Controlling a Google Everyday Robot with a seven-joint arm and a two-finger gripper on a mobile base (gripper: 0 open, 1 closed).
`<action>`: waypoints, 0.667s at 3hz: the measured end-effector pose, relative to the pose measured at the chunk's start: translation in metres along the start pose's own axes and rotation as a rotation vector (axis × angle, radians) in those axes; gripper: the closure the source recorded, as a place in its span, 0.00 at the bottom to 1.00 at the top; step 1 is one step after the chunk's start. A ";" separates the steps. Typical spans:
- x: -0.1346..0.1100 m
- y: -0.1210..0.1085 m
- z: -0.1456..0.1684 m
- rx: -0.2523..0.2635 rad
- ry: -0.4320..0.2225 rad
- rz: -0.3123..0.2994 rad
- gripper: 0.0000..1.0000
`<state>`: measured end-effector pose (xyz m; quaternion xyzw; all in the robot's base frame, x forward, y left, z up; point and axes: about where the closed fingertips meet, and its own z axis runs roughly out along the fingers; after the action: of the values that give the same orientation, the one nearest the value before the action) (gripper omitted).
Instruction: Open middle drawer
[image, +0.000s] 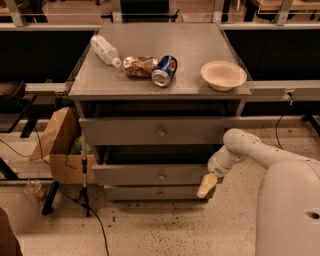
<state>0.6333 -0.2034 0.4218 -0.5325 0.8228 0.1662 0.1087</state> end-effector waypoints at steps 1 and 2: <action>0.000 0.004 0.002 -0.017 0.010 -0.007 0.00; -0.002 0.003 0.000 -0.017 0.010 -0.007 0.00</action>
Offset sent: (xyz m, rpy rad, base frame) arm -0.2850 0.0165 -0.1093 -0.2339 0.6541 0.5884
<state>0.6317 -0.2007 0.4227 -0.5370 0.8201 0.1700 0.1005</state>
